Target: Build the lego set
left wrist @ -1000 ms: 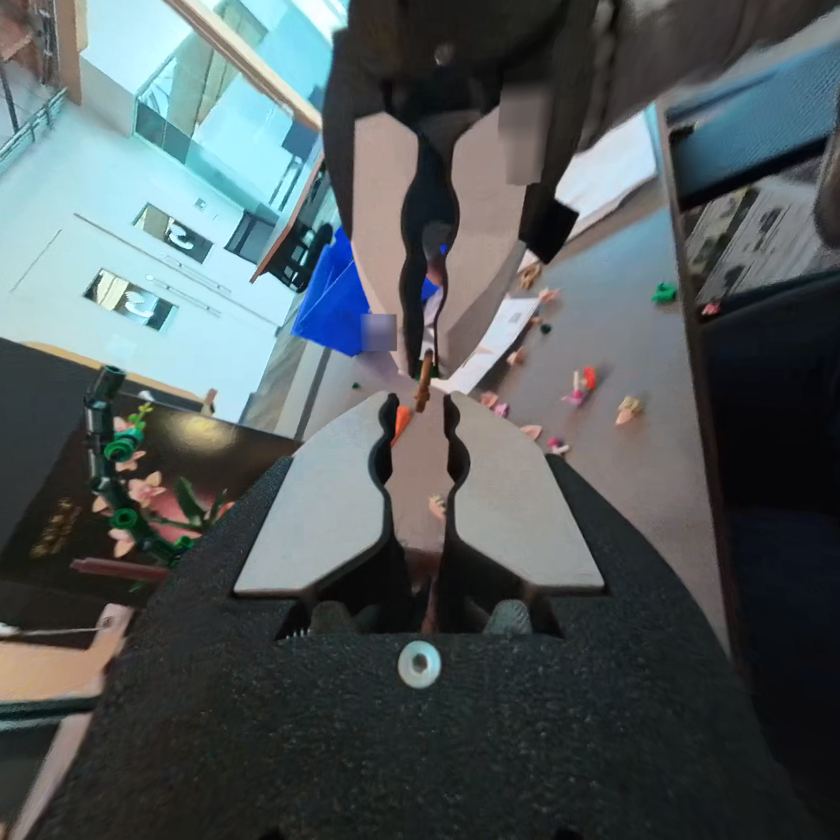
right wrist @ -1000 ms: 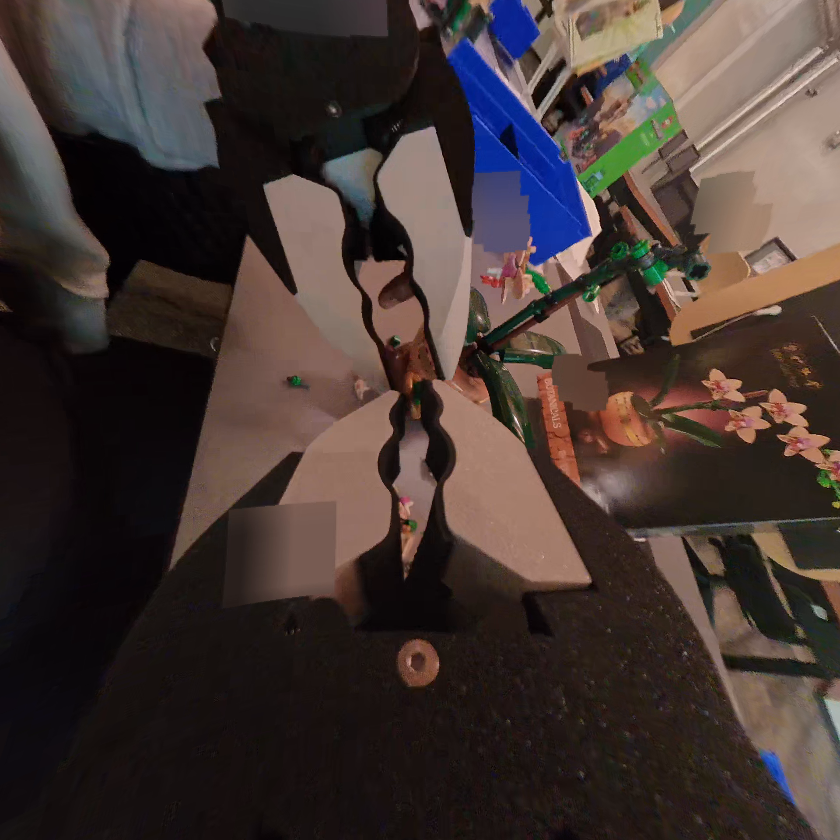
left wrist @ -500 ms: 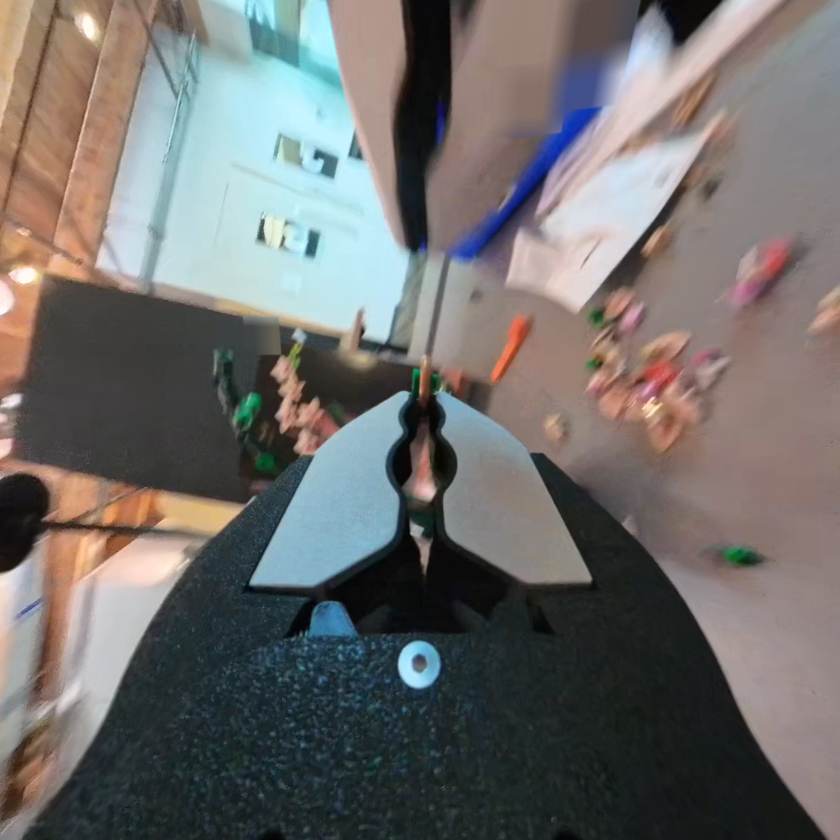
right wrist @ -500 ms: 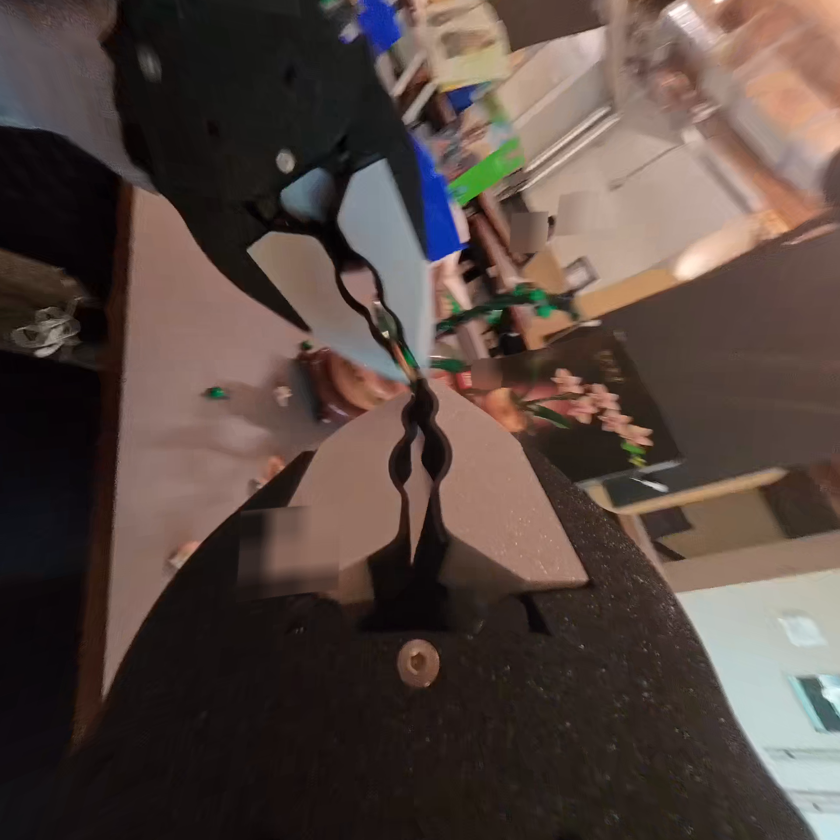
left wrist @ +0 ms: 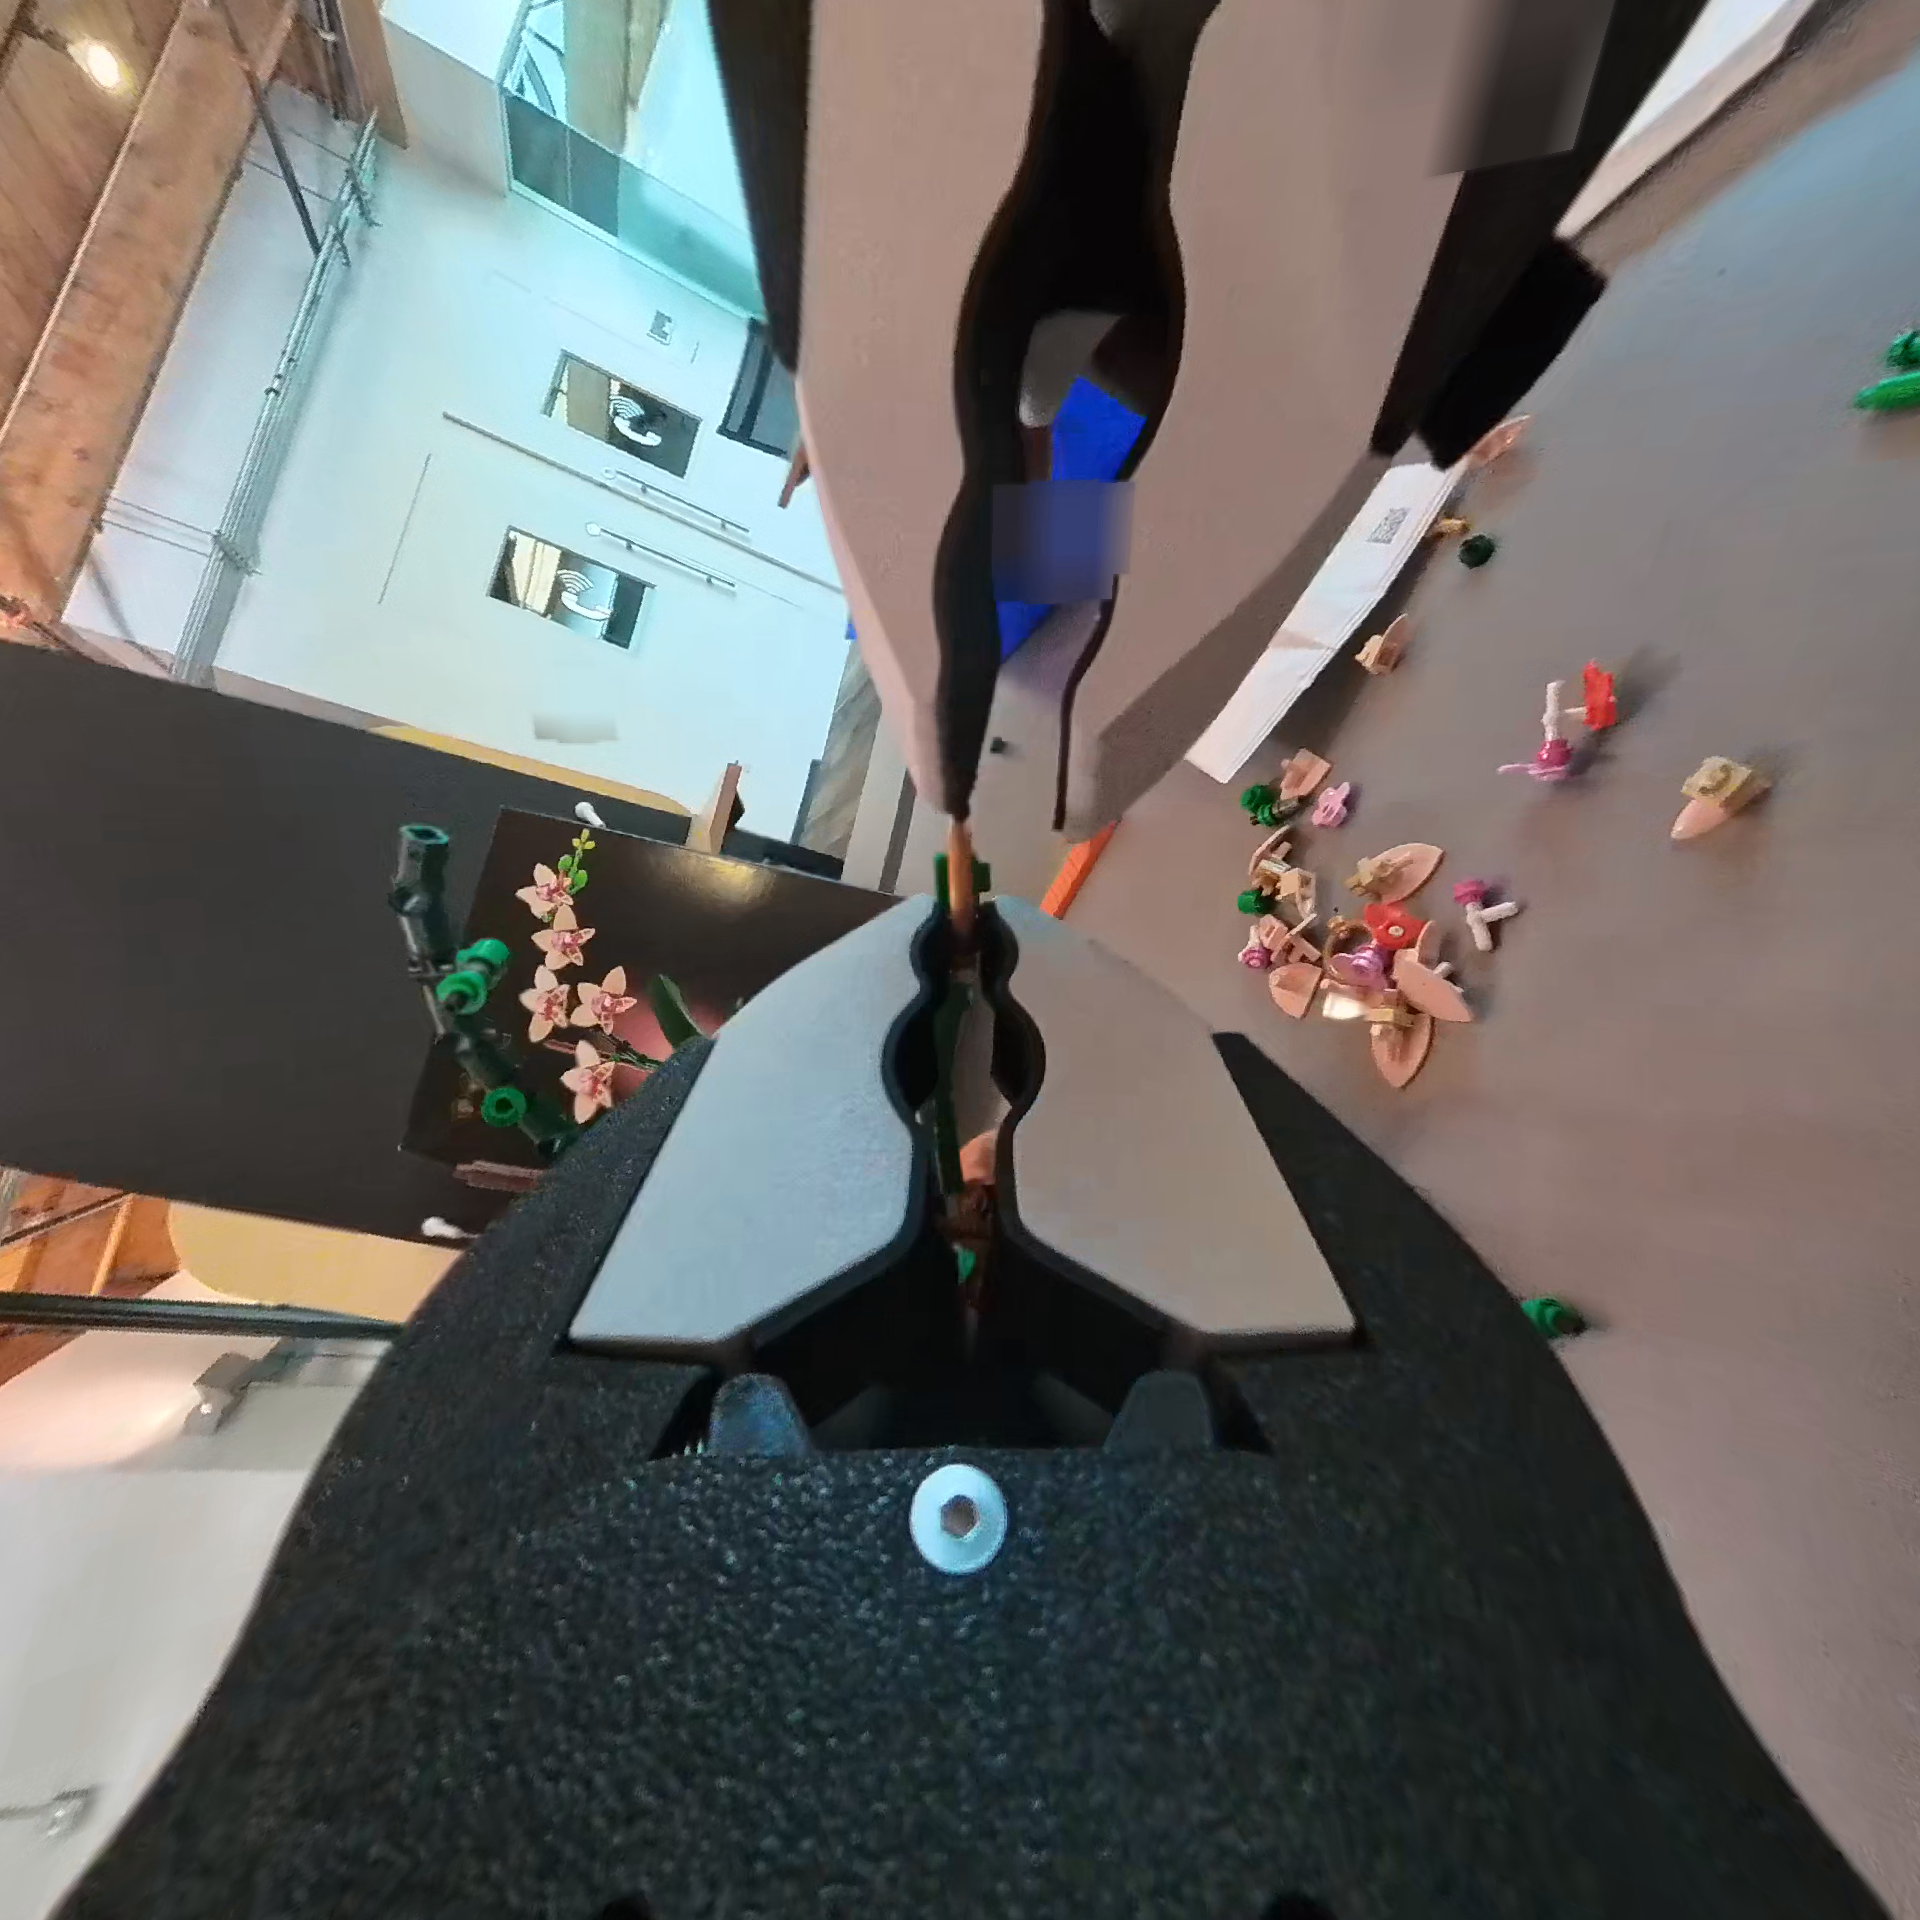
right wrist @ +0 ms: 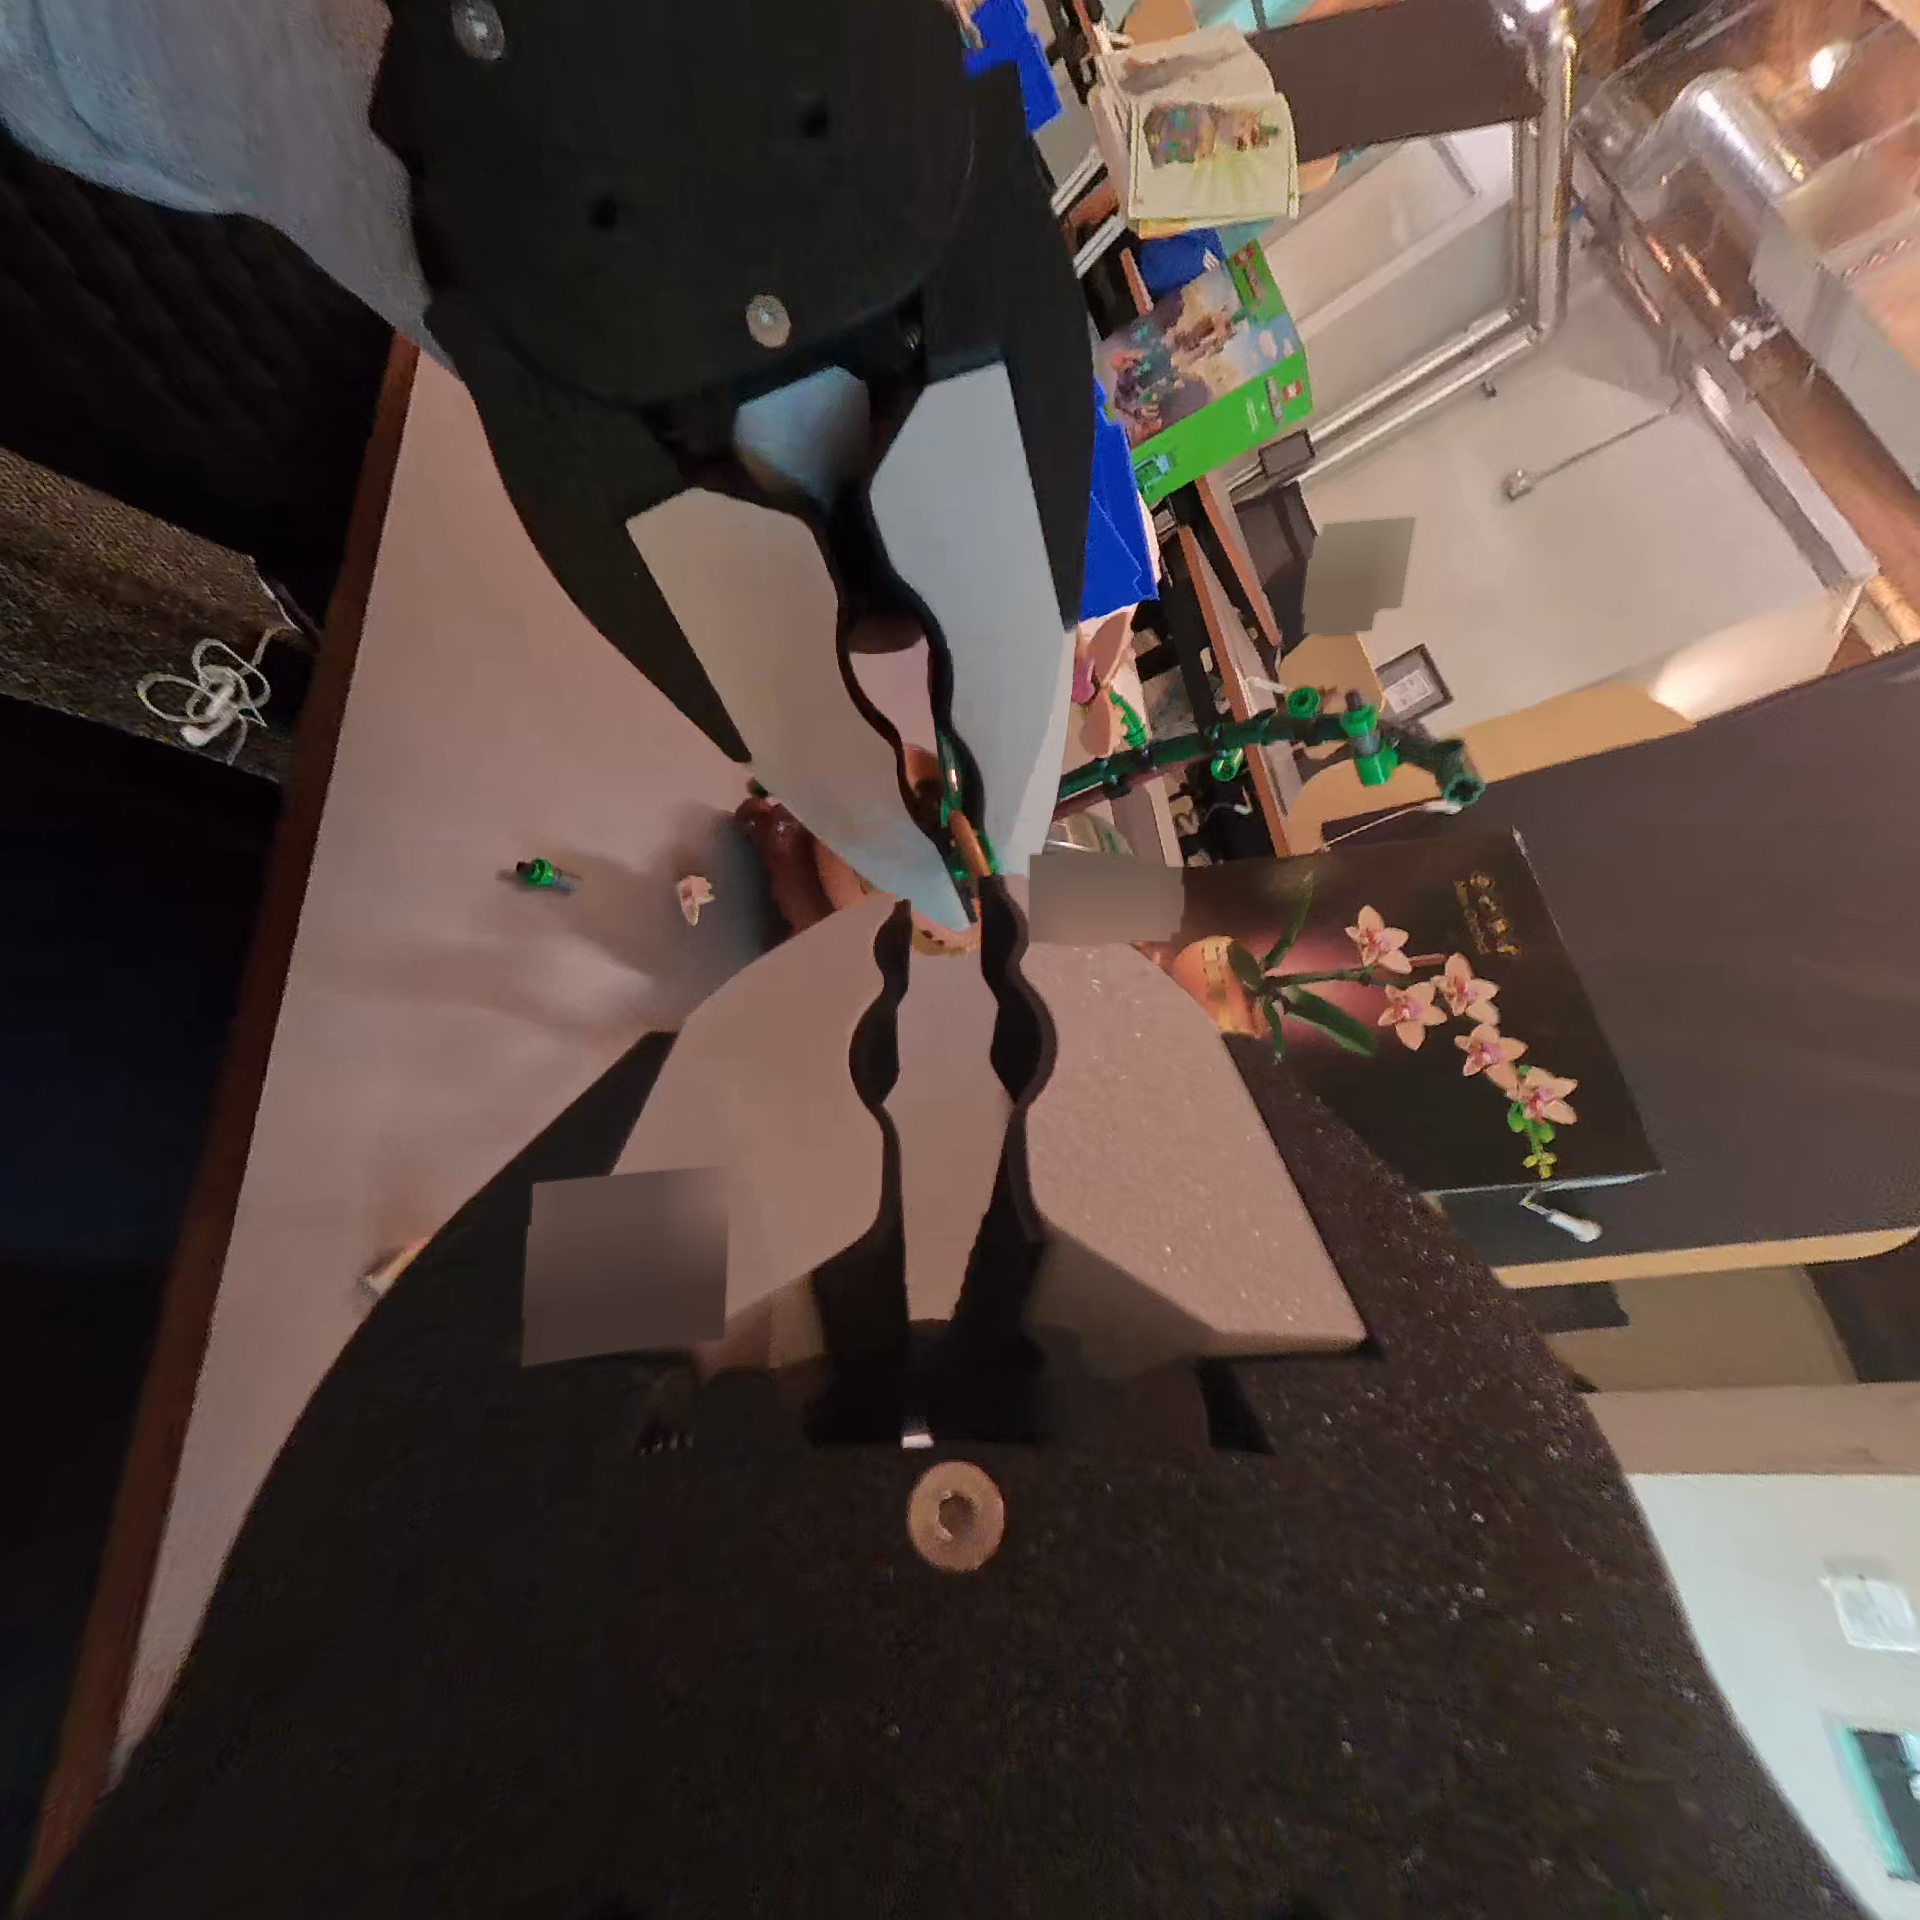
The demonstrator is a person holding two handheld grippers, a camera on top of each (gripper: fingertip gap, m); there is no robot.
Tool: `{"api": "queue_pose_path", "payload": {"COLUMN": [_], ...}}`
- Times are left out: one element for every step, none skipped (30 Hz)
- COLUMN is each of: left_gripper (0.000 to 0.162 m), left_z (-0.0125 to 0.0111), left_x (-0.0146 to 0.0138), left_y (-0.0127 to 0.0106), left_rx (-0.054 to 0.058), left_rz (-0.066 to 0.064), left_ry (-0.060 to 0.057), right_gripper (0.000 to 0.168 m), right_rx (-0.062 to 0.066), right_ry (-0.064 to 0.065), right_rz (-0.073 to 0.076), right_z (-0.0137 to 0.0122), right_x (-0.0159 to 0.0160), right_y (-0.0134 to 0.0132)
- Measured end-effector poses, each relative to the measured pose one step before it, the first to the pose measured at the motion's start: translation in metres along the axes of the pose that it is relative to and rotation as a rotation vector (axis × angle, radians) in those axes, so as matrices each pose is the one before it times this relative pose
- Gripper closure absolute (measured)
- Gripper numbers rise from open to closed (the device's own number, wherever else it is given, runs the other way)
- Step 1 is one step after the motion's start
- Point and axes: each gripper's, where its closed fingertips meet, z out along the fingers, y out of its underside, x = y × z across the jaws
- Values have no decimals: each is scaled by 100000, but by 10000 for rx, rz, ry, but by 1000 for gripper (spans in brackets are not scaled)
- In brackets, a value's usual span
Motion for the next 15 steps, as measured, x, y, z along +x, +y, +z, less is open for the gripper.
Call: {"api": "queue_pose_path", "payload": {"left_gripper": [158, 158, 158, 158, 158, 158, 158, 158, 158, 158, 158, 158, 158, 157, 157], "left_z": [82, 88, 43, 15, 30, 53, 24, 39, 65, -12, -61, -127, -195, -148, -102], "left_x": [-194, 1, 87, 109, 150, 99, 100, 62, -65, 70, 287, 288, 287, 271, 158], "left_y": [186, 136, -45, -181, -88, -138, -260, -119, 238, 32, -88, -186, -230, -138, -155], "left_rx": [-78, -51, 61, 99, -22, -11, 61, -25, -184, 31, 122, 196, 235, 143, 161], "left_rz": [194, 74, -16, 13, 75, 129, 126, 134, 168, -2, -253, -357, -342, -321, -202], "left_ry": [-93, 75, 113, 98, 100, 32, 43, 43, -12, 91, 270, 313, 359, 317, 160], "right_gripper": [153, 150, 148, 146, 147, 148, 148, 150, 157, 161, 162, 163, 163, 163, 163], "right_rx": [-130, -223, -46, 105, 86, -39, -103, -150, -166, -80, 117, 263, 363, 185, 167], "right_ry": [39, 62, 162, 206, -45, -129, -6, 8, 43, 83, -110, -93, -62, -121, -179], "right_rz": [-375, -384, -280, -151, -149, -131, -219, -351, -385, -288, -228, -154, -132, 104, 125], "right_z": [66, 94, 21, -40, -52, 39, 117, 143, 102, 42, -70, -200, -266, -170, -156], "right_x": [3, -4, 117, 196, -90, -175, -15, -9, 67, 84, -195, -229, -257, -170, -127], "right_y": [129, 267, 20, -208, -200, -34, 82, 179, 217, 109, -127, -264, -416, -207, -227]}}
